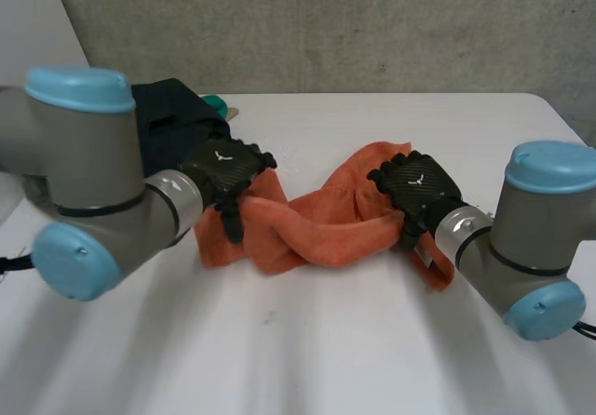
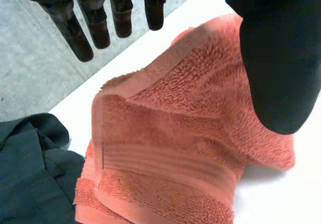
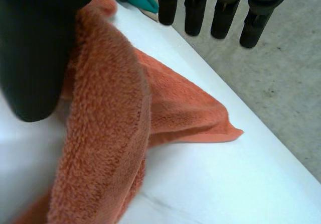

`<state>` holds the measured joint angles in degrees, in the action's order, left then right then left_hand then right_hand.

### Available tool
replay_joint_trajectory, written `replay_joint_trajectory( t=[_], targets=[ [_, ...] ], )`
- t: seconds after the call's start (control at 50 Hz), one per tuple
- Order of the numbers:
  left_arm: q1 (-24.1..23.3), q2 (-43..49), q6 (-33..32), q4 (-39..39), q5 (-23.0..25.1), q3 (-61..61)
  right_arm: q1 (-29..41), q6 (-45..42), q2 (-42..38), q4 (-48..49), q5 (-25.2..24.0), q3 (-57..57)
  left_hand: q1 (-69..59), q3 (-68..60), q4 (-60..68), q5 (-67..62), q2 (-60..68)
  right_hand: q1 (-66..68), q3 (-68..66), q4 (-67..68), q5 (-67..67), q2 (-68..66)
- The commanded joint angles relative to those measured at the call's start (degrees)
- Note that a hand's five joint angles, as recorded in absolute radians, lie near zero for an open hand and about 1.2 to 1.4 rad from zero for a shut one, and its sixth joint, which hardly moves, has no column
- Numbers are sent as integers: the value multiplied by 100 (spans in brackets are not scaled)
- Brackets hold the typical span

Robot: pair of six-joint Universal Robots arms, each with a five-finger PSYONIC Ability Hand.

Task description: Fold the laundry.

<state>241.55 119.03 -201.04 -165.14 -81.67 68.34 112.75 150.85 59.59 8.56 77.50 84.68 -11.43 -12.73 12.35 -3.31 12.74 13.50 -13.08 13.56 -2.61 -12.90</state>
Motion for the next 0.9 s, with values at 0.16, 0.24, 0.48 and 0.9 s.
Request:
replay_joint_trajectory(
  t=[0.16,0.24,0.48,0.9],
  targets=[
    [1016,-952,179,562,353,21,-886,1314,765,-1875,-393,-655,143,273,-235,331,-274,87,-128,81,-175,-147],
    [1254,-856,135,562,572,30,-1088,1929,756,-2245,-446,-594,143,273,-235,331,-274,524,-566,518,-613,-584],
    [1430,-188,-49,229,1329,-295,-1159,2757,466,-1587,-569,338,105,235,-198,293,-236,1534,-1575,1528,-1622,-1594],
    [1201,1649,-515,737,1909,-2132,-667,2203,913,339,55,1199,-1913,-1783,1821,-1725,1782,6650,-6692,6644,-6739,-6710]
  ],
)
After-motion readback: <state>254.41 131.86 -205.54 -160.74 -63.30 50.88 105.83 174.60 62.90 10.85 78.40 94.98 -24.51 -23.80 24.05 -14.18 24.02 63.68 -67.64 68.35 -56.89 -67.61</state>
